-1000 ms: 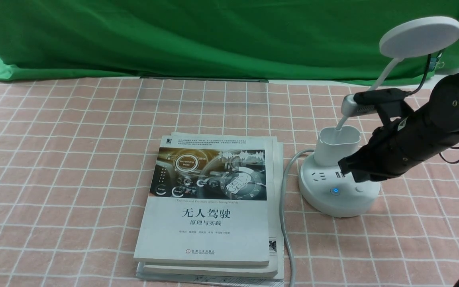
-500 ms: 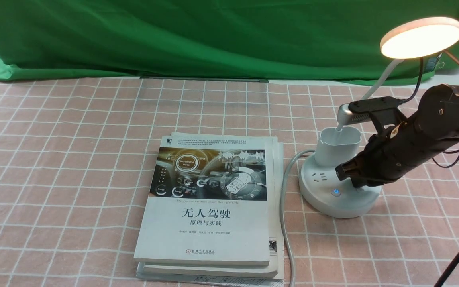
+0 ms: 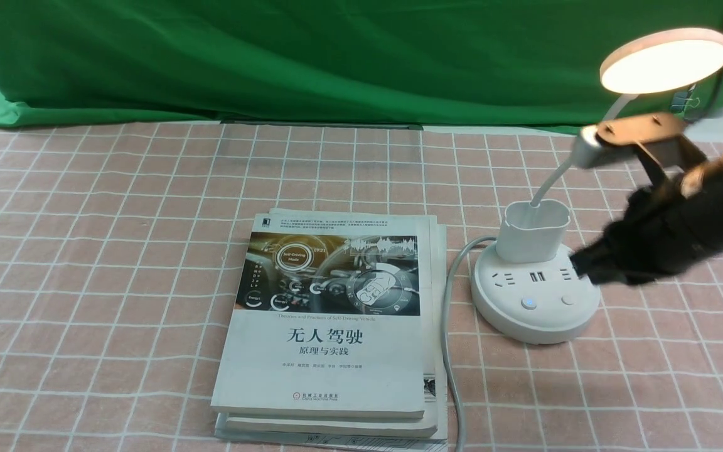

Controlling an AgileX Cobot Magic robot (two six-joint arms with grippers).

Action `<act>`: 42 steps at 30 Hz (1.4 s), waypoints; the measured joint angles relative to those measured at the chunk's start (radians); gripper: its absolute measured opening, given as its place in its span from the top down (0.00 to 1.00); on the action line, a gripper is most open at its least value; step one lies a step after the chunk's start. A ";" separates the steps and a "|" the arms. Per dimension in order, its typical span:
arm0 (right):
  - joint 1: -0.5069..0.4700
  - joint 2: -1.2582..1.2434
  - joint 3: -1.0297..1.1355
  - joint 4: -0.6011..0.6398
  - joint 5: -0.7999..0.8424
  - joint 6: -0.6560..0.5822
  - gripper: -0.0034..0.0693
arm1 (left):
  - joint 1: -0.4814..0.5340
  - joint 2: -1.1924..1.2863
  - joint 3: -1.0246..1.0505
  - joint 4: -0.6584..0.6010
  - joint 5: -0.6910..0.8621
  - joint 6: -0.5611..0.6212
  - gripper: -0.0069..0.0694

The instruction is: Turn on the table lamp on the pink coffee tablecloth with your hand.

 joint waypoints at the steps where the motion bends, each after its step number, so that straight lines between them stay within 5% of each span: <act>1: 0.000 -0.035 0.042 0.000 0.001 0.001 0.91 | 0.000 0.000 0.000 0.000 0.000 0.000 0.88; 19: 0.000 -0.754 0.333 0.001 0.038 0.186 0.88 | 0.000 0.000 0.000 0.000 0.000 0.000 0.88; 32: -0.006 -0.967 0.368 -0.024 -0.026 0.181 0.89 | 0.000 0.000 0.000 0.000 0.000 0.001 0.88; 42: -0.264 -1.413 0.881 -0.033 -0.382 0.049 0.92 | 0.000 0.000 0.000 0.000 0.000 0.001 0.88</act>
